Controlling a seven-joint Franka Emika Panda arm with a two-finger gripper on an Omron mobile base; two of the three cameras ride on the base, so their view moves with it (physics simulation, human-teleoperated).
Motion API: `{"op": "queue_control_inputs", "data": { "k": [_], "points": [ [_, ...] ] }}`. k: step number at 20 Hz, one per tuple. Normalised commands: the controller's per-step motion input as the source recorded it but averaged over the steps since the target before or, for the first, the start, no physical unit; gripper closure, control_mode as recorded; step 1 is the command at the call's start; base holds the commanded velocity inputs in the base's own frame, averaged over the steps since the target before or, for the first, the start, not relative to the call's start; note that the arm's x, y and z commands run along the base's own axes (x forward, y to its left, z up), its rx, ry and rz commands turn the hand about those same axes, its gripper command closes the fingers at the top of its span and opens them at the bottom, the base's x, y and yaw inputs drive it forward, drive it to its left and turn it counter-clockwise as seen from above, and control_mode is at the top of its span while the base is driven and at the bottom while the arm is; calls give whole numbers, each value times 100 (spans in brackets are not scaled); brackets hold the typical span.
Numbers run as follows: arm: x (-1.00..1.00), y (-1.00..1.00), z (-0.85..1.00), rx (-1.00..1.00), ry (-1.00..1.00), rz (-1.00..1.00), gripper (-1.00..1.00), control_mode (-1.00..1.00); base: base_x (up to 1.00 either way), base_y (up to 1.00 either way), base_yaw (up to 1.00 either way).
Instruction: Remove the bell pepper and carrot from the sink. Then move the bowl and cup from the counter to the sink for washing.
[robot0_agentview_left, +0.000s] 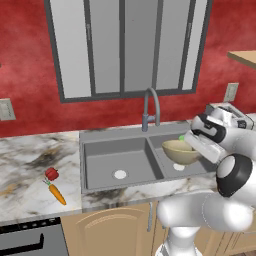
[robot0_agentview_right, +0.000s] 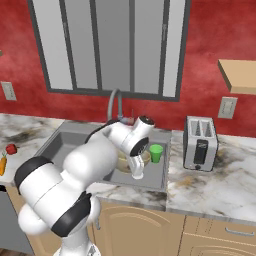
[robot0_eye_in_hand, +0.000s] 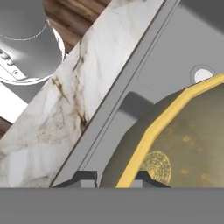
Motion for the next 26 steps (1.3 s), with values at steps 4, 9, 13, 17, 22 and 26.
{"op": "queue_control_inputs", "data": {
  "k": [4,9,13,17,22,26],
  "points": [
    [14,-3,-20,0,0,0,100,-100,0,0,0],
    [12,-2,-21,0,-1,0,100,-100,0,0,0],
    [9,-4,-18,0,-5,0,100,-100,0,0,0],
    [11,-5,-19,0,-5,0,100,-100,0,0,0],
    [10,-2,-19,0,-6,0,100,-100,0,0,0],
    [11,0,-14,0,-4,0,100,-100,0,0,0]
  ]
}}
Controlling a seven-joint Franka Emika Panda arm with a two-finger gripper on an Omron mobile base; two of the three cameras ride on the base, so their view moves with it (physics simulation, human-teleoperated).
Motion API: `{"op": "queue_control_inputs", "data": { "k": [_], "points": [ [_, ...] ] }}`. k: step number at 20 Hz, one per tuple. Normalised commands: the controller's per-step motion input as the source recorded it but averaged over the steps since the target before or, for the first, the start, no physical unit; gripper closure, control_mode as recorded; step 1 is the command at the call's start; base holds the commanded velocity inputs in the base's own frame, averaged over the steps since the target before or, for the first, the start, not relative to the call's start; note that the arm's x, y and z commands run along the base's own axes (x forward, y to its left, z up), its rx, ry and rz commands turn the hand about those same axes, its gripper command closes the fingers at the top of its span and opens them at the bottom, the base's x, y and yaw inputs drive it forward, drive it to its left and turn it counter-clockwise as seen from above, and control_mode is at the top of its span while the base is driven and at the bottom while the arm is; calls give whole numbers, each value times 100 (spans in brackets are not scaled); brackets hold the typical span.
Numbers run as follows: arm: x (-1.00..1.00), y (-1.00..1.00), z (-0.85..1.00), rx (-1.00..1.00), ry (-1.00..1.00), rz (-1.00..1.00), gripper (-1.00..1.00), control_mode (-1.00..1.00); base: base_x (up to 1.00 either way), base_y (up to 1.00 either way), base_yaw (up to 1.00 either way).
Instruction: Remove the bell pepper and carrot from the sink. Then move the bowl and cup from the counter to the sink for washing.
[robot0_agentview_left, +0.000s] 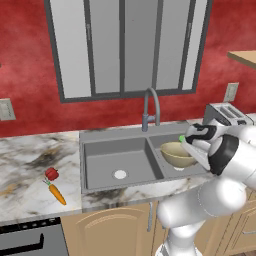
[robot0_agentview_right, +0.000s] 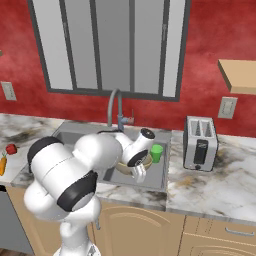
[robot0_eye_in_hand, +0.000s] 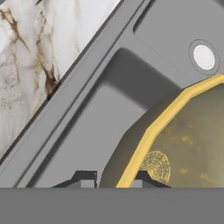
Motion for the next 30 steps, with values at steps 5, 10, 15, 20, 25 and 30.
{"op": "queue_control_inputs", "data": {
  "k": [5,10,15,20,25,30],
  "points": [
    [13,0,-14,0,-3,0,100,-100,0,0,0],
    [12,-1,-11,0,-1,0,100,-100,0,0,0],
    [12,-3,-15,-4,0,0,100,-100,0,0,0],
    [5,-6,-16,-3,0,0,100,-100,0,0,0],
    [3,-1,-16,-1,0,0,100,-100,0,0,0],
    [11,0,-15,0,-1,0,100,-100,0,0,0]
  ]
}}
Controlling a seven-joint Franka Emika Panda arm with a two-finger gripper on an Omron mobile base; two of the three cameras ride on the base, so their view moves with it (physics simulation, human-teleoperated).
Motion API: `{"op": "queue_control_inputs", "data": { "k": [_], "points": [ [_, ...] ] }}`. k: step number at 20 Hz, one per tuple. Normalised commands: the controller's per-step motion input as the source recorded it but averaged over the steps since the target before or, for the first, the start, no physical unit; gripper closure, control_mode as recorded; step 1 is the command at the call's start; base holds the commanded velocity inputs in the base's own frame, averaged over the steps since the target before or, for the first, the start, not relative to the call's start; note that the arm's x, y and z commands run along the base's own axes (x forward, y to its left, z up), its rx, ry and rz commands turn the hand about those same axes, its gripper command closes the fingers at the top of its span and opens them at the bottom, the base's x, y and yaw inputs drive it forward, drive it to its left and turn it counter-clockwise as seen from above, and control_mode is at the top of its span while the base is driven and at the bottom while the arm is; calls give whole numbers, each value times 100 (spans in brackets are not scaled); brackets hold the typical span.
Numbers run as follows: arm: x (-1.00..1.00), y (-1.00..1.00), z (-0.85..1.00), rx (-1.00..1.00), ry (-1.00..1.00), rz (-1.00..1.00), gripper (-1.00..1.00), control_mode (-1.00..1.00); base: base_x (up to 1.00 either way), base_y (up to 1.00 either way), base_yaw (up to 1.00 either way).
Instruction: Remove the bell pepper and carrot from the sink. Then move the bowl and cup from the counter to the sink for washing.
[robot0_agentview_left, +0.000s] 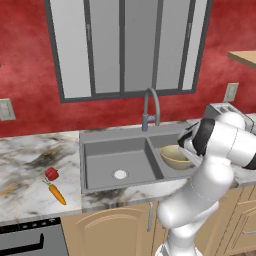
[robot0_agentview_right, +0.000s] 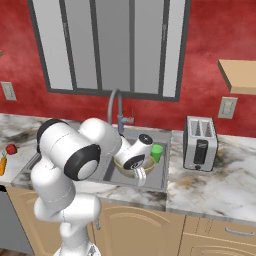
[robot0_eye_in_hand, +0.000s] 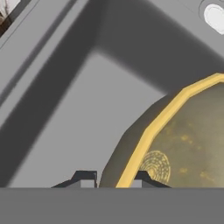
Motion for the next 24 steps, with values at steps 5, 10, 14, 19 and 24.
{"op": "queue_control_inputs", "data": {
  "k": [5,10,14,19,24],
  "points": [
    [14,0,-11,0,-3,0,100,-100,0,0,0],
    [15,4,-12,0,-8,0,100,-100,0,0,0],
    [17,12,-15,0,-10,0,100,-100,0,0,0],
    [12,20,-20,0,-8,0,100,-100,0,0,0],
    [14,25,-21,0,-2,0,100,-100,0,0,0]
  ]
}}
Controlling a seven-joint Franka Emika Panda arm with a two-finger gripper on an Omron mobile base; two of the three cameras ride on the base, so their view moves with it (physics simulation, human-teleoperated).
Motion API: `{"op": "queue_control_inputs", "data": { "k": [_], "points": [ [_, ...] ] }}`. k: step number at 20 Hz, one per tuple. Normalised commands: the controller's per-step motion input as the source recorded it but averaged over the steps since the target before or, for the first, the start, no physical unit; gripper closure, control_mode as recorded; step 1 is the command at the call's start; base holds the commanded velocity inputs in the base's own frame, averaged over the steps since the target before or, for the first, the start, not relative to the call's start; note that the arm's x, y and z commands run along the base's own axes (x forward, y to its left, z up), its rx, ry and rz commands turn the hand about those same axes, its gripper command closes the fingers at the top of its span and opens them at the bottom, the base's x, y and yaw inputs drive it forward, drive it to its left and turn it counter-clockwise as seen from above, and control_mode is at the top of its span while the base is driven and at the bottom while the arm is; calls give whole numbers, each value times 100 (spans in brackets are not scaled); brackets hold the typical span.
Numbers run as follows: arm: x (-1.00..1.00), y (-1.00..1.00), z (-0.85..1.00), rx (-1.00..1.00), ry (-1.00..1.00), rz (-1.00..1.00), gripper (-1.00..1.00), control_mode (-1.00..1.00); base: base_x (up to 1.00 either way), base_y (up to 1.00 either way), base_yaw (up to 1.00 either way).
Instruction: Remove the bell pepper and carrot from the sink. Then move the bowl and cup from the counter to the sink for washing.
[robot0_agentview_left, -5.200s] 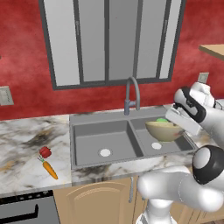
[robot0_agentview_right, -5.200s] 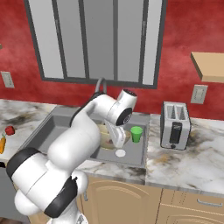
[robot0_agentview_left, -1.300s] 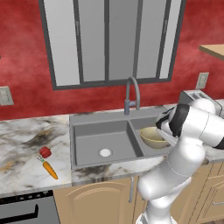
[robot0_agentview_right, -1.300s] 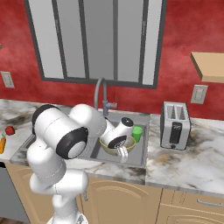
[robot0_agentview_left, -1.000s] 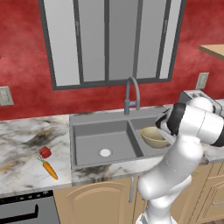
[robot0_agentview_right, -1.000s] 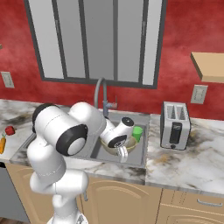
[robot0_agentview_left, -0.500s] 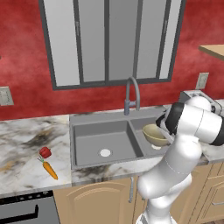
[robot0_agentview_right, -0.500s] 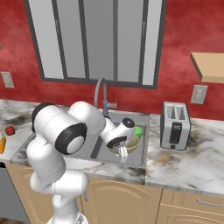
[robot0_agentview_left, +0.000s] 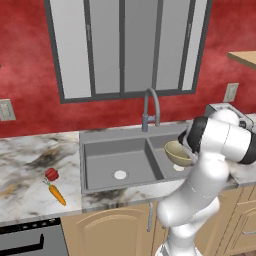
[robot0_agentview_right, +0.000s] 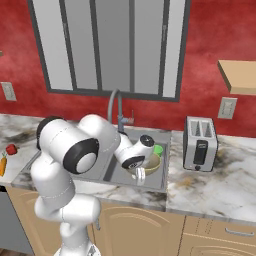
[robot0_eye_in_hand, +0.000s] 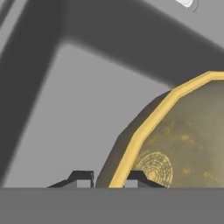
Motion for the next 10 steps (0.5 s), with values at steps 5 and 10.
{"op": "queue_control_inputs", "data": {
  "k": [5,10],
  "points": [
    [11,28,-22,0,0,5,100,-100,0,0,0],
    [16,29,-24,-2,0,8,100,-100,0,0,0]
  ]
}}
